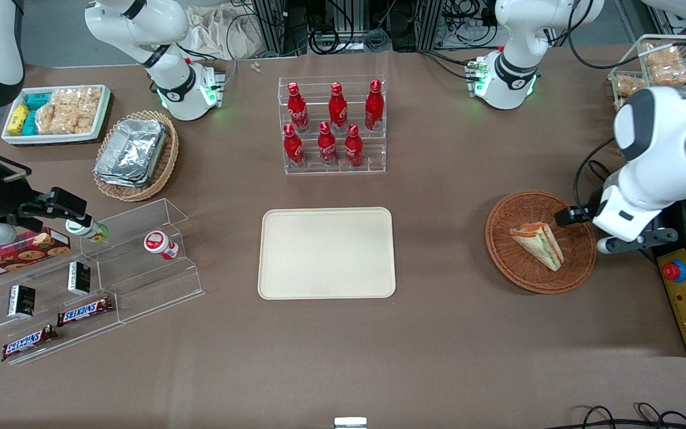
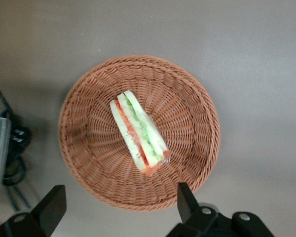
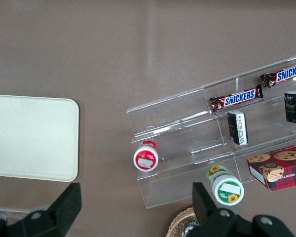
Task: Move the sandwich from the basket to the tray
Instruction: 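Lower the left gripper and close it on the sandwich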
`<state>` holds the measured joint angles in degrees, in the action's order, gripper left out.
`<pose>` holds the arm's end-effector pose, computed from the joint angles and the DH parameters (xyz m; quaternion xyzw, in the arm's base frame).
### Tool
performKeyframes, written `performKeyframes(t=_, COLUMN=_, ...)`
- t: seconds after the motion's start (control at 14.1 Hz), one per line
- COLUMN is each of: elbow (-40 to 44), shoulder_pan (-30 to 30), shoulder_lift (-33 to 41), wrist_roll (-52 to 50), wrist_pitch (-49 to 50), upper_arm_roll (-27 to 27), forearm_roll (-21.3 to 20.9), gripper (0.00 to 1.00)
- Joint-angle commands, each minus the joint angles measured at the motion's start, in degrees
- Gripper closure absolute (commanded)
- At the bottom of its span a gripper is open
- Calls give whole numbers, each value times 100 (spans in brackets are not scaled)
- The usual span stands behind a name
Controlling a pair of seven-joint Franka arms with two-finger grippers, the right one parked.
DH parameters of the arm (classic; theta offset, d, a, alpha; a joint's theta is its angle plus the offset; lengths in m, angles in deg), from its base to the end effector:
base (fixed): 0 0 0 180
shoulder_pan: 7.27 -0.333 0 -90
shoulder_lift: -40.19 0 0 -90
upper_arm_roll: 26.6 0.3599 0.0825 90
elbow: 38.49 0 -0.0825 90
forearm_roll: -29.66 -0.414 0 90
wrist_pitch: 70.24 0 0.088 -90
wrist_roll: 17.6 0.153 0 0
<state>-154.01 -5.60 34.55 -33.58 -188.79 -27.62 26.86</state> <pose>0.5950 -0.0233 0.3827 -0.9942 -0.1036 0.0192 0.0237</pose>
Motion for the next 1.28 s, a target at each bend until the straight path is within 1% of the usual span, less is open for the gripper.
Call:
performKeyframes(t=0.0, elbow=-593, shoulder_pan=71, shoulder_lift=125, wrist_roll=-440, wrist_pitch=-598, upper_arm_roll=49, forearm_roll=95, gripper=0)
performKeyframes(t=0.14, elbow=-655, shoulder_pan=71, shoulder_lift=-103, wrist_roll=-993, wrist_pitch=-731, upper_arm_roll=49, forearm_roll=95, gripper=0)
performKeyframes(t=0.28, elbow=-795, shoulder_pan=79, shoulder_lift=-314, wrist_roll=-1432, wrist_pitch=-1134, upper_arm_roll=49, forearm_roll=95, gripper=0)
performKeyframes(t=0.5, elbow=-1024, shoulder_pan=53, shoulder_lift=-551, wrist_roll=-1715, wrist_pitch=-1714, upper_arm_roll=31, forearm_roll=95, gripper=0)
performKeyframes(t=0.78, elbow=-1024, shoulder_pan=-8, shoulder_lift=-947, wrist_roll=-2031, wrist_pitch=-1891, upper_arm_roll=40, forearm_roll=95, gripper=1)
performKeyframes(t=0.85, elbow=-1016, shoulder_pan=-17, shoulder_lift=-1017, wrist_roll=-2215, wrist_pitch=-1970, upper_arm_roll=40, forearm_roll=95, gripper=2)
performKeyframes(t=0.99, elbow=-1042, shoulder_pan=-70, shoulder_lift=-1088, wrist_roll=-2602, wrist_pitch=-2286, upper_arm_roll=40, forearm_roll=95, gripper=23)
performKeyframes(t=1.06, elbow=-1033, shoulder_pan=-61, shoulder_lift=-1097, wrist_roll=-2725, wrist_pitch=-2322, upper_arm_roll=40, forearm_roll=95, gripper=36)
performKeyframes(t=1.2, elbow=-998, shoulder_pan=-44, shoulder_lift=-984, wrist_roll=-2972, wrist_pitch=-2200, upper_arm_roll=31, forearm_roll=86, gripper=76)
